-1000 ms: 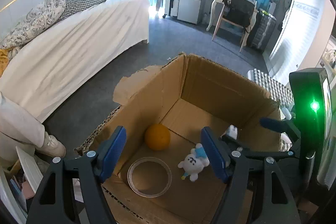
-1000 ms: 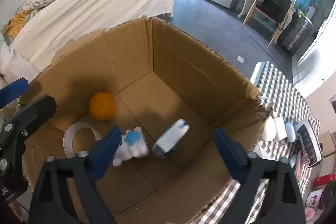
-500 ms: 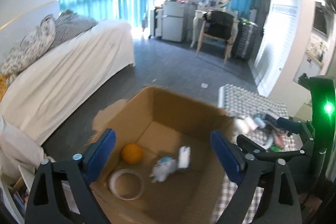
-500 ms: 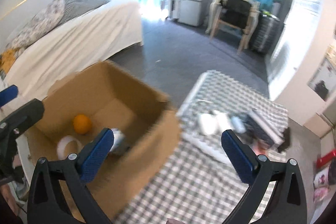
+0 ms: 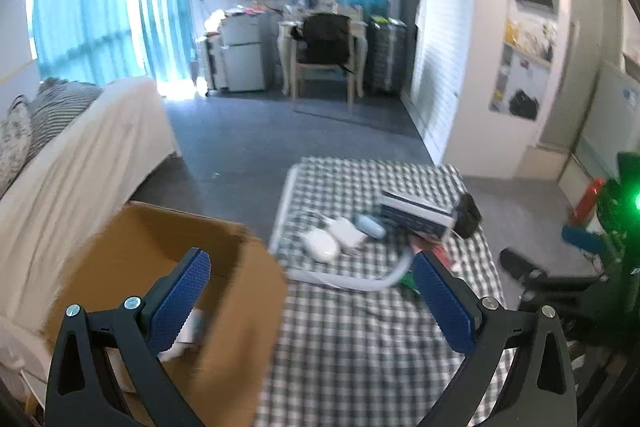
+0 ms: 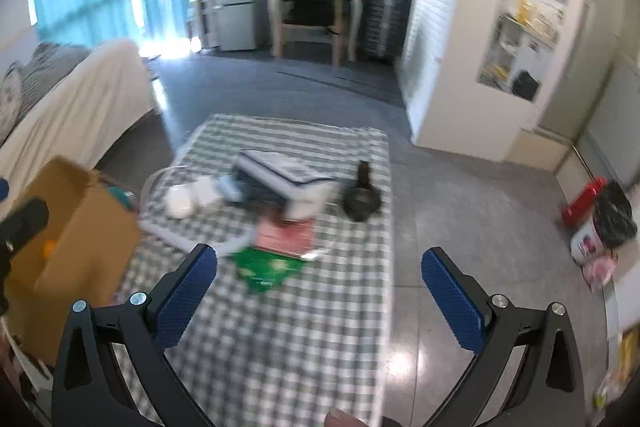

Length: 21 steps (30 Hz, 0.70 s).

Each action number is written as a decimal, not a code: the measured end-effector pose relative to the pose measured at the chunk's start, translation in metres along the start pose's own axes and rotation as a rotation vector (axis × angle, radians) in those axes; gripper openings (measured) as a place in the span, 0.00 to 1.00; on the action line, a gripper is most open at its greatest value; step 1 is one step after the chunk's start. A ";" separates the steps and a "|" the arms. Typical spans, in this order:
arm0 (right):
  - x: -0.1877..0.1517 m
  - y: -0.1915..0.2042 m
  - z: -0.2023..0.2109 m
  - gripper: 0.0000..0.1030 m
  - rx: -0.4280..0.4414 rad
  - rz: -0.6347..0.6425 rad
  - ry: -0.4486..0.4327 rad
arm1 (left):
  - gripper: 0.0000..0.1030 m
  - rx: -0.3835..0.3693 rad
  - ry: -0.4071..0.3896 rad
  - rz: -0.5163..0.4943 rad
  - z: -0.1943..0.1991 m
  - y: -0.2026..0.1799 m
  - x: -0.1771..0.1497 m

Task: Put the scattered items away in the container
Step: 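Move both grippers back over the remaining items on the mattress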

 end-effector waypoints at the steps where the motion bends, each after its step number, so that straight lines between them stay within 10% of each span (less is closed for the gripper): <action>1: -0.001 -0.011 -0.003 1.00 -0.013 -0.010 0.003 | 1.00 -0.021 0.013 -0.009 -0.008 -0.012 -0.003; 21: 0.002 -0.048 -0.134 1.00 0.038 0.048 0.104 | 1.00 -0.100 0.101 -0.063 -0.133 -0.074 -0.035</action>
Point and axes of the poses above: each gripper's, at about its wrist camera, not at the fingertips, and z roughly against the way its jaws point, y to its left, x to its top, the point moved 10 cm from there along -z, roughly the way its jaws point, and after that the axes turned 1 degree about -y, right-handed, at the moved point
